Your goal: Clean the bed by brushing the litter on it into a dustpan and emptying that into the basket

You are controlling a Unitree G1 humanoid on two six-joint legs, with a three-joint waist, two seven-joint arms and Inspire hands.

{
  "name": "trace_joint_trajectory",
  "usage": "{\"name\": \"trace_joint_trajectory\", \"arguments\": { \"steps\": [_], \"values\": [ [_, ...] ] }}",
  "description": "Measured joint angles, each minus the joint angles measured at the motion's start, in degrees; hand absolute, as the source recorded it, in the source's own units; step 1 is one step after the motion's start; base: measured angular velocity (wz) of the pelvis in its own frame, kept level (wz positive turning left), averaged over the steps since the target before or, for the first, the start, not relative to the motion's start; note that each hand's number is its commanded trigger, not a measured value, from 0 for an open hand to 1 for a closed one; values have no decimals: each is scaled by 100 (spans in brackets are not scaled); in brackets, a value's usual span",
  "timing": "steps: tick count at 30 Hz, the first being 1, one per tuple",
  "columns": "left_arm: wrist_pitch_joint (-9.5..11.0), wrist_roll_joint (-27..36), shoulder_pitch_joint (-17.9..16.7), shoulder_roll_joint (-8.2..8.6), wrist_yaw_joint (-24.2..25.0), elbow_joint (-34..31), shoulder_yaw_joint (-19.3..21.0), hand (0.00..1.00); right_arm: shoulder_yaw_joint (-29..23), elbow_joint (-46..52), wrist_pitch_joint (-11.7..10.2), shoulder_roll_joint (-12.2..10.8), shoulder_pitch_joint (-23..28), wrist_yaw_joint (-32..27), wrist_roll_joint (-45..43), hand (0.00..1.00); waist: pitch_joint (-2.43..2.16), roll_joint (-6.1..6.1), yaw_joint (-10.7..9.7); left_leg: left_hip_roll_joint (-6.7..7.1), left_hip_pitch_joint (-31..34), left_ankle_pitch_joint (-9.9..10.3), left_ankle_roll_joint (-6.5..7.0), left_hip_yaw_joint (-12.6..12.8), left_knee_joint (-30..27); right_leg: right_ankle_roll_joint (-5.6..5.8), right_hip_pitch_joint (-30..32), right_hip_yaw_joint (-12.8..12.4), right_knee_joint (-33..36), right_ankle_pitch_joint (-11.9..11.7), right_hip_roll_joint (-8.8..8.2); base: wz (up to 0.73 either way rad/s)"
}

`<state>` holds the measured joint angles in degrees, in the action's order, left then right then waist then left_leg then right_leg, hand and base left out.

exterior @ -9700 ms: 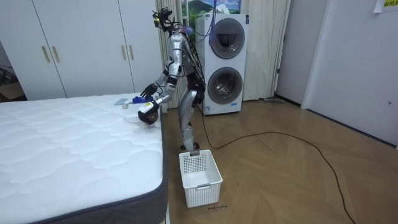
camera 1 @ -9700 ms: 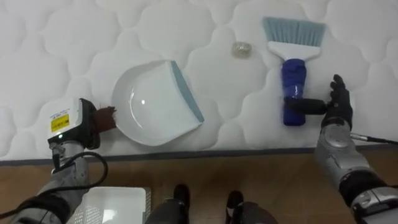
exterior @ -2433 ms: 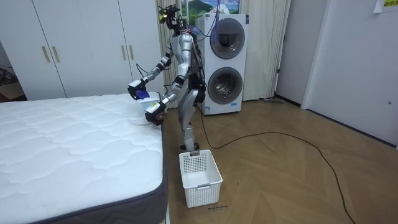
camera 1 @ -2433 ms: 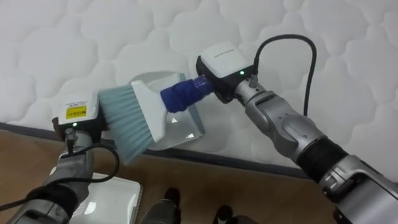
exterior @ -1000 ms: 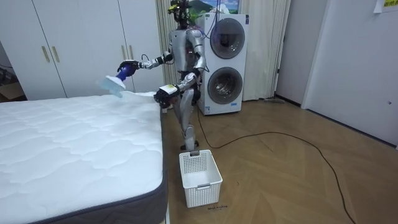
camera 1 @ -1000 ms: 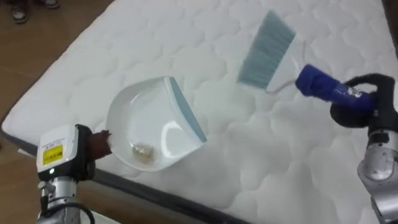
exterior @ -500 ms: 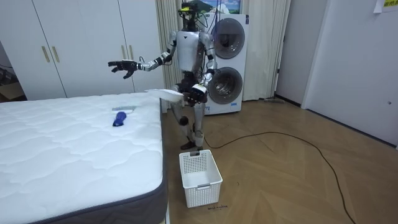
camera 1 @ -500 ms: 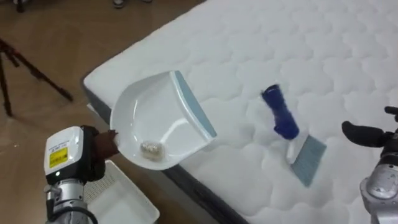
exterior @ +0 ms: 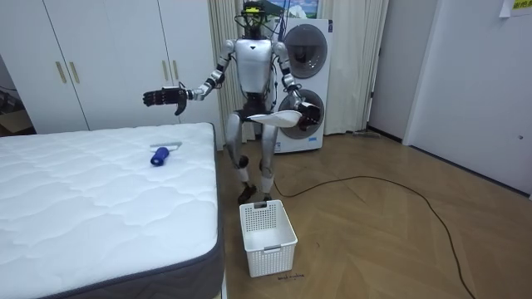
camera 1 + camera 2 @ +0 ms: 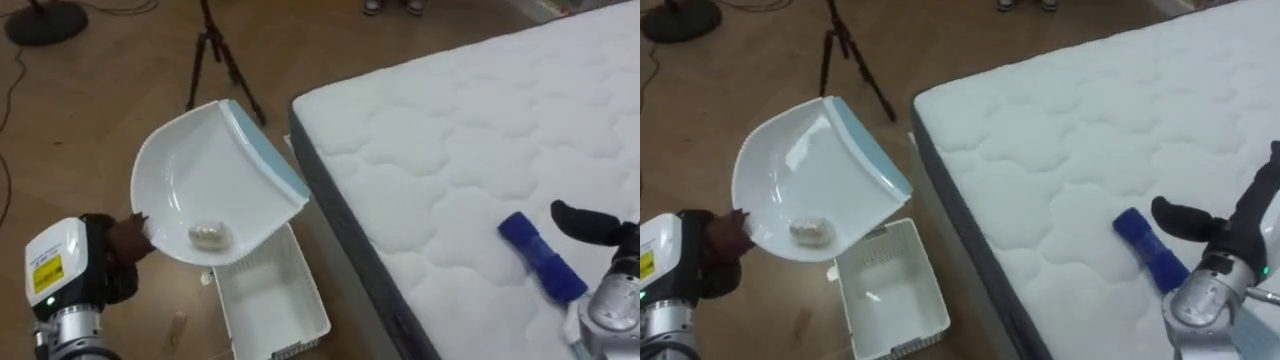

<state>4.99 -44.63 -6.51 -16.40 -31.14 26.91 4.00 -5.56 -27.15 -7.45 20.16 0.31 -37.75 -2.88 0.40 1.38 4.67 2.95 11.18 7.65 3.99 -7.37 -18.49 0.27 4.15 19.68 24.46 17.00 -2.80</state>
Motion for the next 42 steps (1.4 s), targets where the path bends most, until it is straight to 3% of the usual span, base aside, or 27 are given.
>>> {"name": "trace_joint_trajectory", "arguments": {
  "steps": [1, 2, 3, 4, 5, 7, 8, 9, 12, 13, 15, 19, 23, 28, 30, 33, 36, 42],
  "values": [
    [-1, 1, 5, -18, 4, -16, 0, 100, 0, 43, 1, -21, -1, -2, -14, 0, 2, -19, -77, 34, 10, -74, -25, -282, 50, -44, 175, -168, -64, -26, 63, 138],
    [-1, 10, 23, -69, 6, -24, -19, 100, 0, 89, -1, -45, 6, -7, -95, 0, -1, -12, -291, 128, 7, -218, -78, -814, 139, -84, 419, -589, -308, -145, 201, 184],
    [0, 13, 50, -130, 10, -28, -96, 100, -15, 108, -5, -43, 43, -67, -123, 0, -11, 52, -515, 248, 5, -319, -168, -1242, 172, -44, 559, -1125, -613, -370, 224, 194],
    [2, 15, 55, -163, 11, -33, -144, 100, -15, 116, -6, -44, 63, -120, -128, 0, -31, 104, -604, 310, 18, -340, -204, -1370, 164, -19, 586, -1403, -745, -486, 202, 176],
    [31, 16, 71, -209, 33, -32, -221, 100, -11, 176, -15, -39, 98, -194, -166, 0, -18, 208, -617, 439, 72, -280, -275, -1494, -8, 135, 631, -1806, -863, -703, 137, 138],
    [128, 17, 77, -205, 58, -31, -302, 100, -28, 355, -77, -20, 247, -312, -192, 0, -31, 168, -618, 211, 252, -134, -264, -728, -341, 97, 587, -1418, -778, -836, 83, 108],
    [206, 18, 70, -211, 57, -31, -306, 100, -11, 392, -218, -20, 341, -324, -194, 0, -19, 168, -525, -13, 277, -57, -314, -262, -363, 46, 570, -1223, -718, -900, 53, 59],
    [207, 18, 67, -211, 57, -30, -311, 100, 27, 405, -306, -21, 387, -300, -194, 0, 4, 132, -419, -143, 287, -17, -379, -3, -354, 6, 541, -1043, -678, -913, 34, 51],
    [194, 18, 63, -233, 60, -26, -302, 100, 135, 491, -328, -20, 432, 10, -242, 0, 21, 14, -404, -241, 358, -106, -528, 18, -232, -106, 540, -921, -654, -847, 93, 53],
    [193, 20, 57, -242, 59, -18, -301, 100, 170, 492, -328, -19, 433, 69, -242, 0, 12, -2, -397, -252, 360, -113, -537, 18, -217, -115, 522, -888, -644, -831, 94, 32],
    [195, 12, 60, -262, 59, 1, -301, 100, 307, 492, -328, -20, 436, 236, -246, 0, 17, -29, -387, -260, 362, -102, -559, 54, -233, -237, 552, -832, -441, -695, 98, 19],
    [248, 23, 97, -281, 62, 155, -301, 100, 452, 480, -421, -9, 434, 404, -267, 0, 23, -57, -371, -281, 405, -1, -589, 132, -351, -293, 625, -820, -246, -503, 55, 6],
    [252, 29, 556, -360, 58, 663, -322, 100, 682, 314, -451, -8, 346, 458, -488, 0, 48, -89, -403, -370, 715, 36, -586, 359, -448, -336, 899, -812, -164, -429, 86, 7],
    [246, 239, 1263, -810, 68, 1462, -591, 100, 833, -247, -498, -8, 147, 613, -722, 0, 146, -234, -599, -352, 1098, 33, -582, 415, -536, -325, 1222, -718, -56, -376, 36, 13],
    [265, 241, 1440, -1212, 86, 1539, -713, 100, 839, -447, -497, -9, 90, 694, -1000, 0, 175, -299, -694, -308, 1332, 16, -555, 426, -561, -308, 1482, -707, 104, -341, -19, 9],
    [181, 238, 1646, -1608, 101, 1627, -993, 100, 906, -654, -494, -7, -7, 788, -1109, 0, 202, -412, -787, -293, 1508, 6, -529, 589, -621, -285, 1670, -733, 203, -314, -52, 0],
    [160, 237, 1922, -1836, 211, 1701, -1306, 100, 1084, -694, -497, -5, -145, 856, -1128, 0, 228, -507, -893, -252, 1721, -52, -409, 870, -624, -248, 1981, -733, 455, -214, -237, 8],
    [37, -146, 2212, -1892, 428, 1795, -1815, 100, 1374, -941, -480, 14, -185, 1148, -1359, 0, 232, -560, -1052, -130, 1945, -74, -360, 1037, -719, -175, 2295, -789, 770, -56, -435, 7]
  ]
}}
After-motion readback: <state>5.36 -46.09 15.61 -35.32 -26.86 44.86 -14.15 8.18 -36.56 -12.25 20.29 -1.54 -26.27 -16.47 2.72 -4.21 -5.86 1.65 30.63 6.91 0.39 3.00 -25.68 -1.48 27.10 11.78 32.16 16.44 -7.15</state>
